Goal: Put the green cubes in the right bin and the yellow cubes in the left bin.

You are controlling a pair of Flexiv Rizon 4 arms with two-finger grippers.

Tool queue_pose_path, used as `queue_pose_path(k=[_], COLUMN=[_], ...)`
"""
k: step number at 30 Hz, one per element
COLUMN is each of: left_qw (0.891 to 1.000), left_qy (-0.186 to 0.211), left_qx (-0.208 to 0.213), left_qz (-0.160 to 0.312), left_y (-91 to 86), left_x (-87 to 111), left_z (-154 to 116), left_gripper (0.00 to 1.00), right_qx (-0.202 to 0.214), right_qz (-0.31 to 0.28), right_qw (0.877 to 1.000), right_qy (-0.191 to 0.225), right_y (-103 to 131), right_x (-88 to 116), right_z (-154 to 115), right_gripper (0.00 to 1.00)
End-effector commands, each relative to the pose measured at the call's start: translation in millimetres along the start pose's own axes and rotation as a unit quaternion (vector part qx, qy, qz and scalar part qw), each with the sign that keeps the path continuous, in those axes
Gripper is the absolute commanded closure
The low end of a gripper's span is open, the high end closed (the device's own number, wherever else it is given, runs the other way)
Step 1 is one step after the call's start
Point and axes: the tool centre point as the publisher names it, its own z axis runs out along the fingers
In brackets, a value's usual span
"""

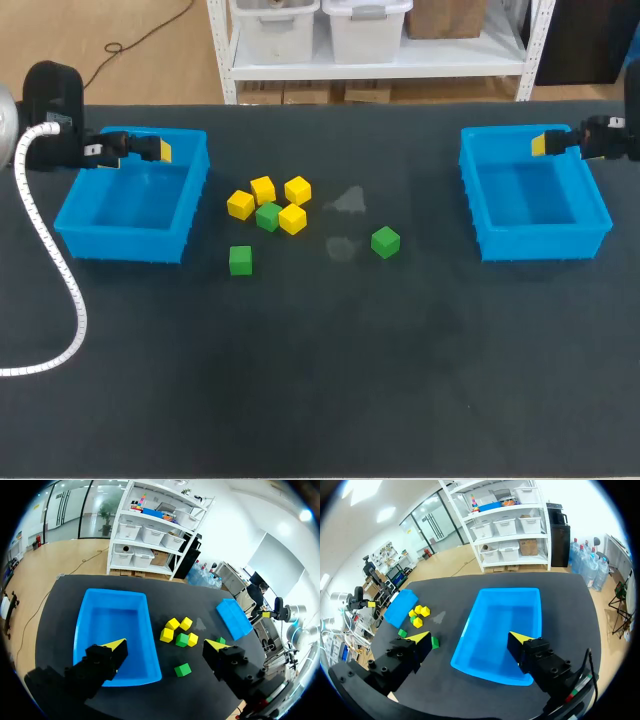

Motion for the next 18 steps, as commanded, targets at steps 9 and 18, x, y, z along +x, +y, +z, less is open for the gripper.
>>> queue_pose_path(k=[9,18], left_qw=[1.0,1.0], left_qy=[-0.003,-0.003], left_qx=[0.005,0.005], left_qz=[0.001,0.001], left_y=[2.0,2.0], left_x=[1.3,1.3], left_z=[0.0,0.0], left_gripper=[0.0,0.0], right_qx=[0.009,0.048], right_qz=[-0.009,-0.111], right_qw=[1.0,0.992], right_qy=[-0.003,0.038], right_y=[3.6,54.5], right_x=[-3.2,-15.8], right_z=[2.5,34.9], right_gripper=[0.0,0.0])
